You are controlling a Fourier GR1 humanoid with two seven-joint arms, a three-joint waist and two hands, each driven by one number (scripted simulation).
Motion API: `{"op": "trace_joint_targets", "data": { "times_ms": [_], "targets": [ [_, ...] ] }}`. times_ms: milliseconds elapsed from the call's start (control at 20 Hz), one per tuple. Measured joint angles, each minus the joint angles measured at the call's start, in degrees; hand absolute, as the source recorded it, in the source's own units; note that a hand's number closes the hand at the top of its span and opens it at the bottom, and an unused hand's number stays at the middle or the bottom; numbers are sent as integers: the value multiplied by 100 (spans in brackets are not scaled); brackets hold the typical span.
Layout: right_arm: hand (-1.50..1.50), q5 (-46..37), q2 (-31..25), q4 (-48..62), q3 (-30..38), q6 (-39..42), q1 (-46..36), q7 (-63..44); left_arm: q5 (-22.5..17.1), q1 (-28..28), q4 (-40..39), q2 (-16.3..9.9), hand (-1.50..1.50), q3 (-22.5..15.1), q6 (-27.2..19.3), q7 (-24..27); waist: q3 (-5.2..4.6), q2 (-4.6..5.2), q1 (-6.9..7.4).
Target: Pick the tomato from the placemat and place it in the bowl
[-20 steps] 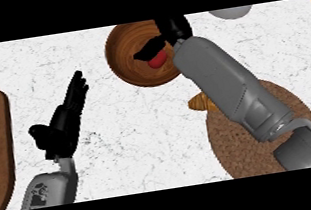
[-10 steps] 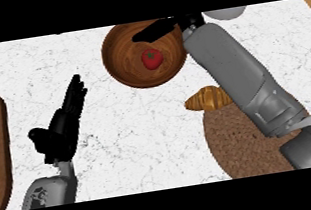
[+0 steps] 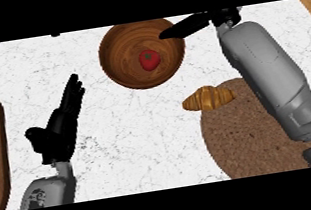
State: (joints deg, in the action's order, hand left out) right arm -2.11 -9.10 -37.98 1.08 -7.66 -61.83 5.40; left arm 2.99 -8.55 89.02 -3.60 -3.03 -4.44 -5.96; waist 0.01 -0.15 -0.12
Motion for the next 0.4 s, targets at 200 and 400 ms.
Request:
{"op": "trace_joint_targets", "data": {
  "times_ms": [200, 400],
  "targets": [
    [-150, 171, -115, -621, 18, 437, 498, -85, -87, 39, -57, -82, 0, 107, 134, 101, 0, 0, -9],
    [-150, 200, -209, -1236, -49, 743, 1048, -146, -40, 9, -28, -25, 0, 92, 88, 61, -1, 2, -5]
  ]
}}
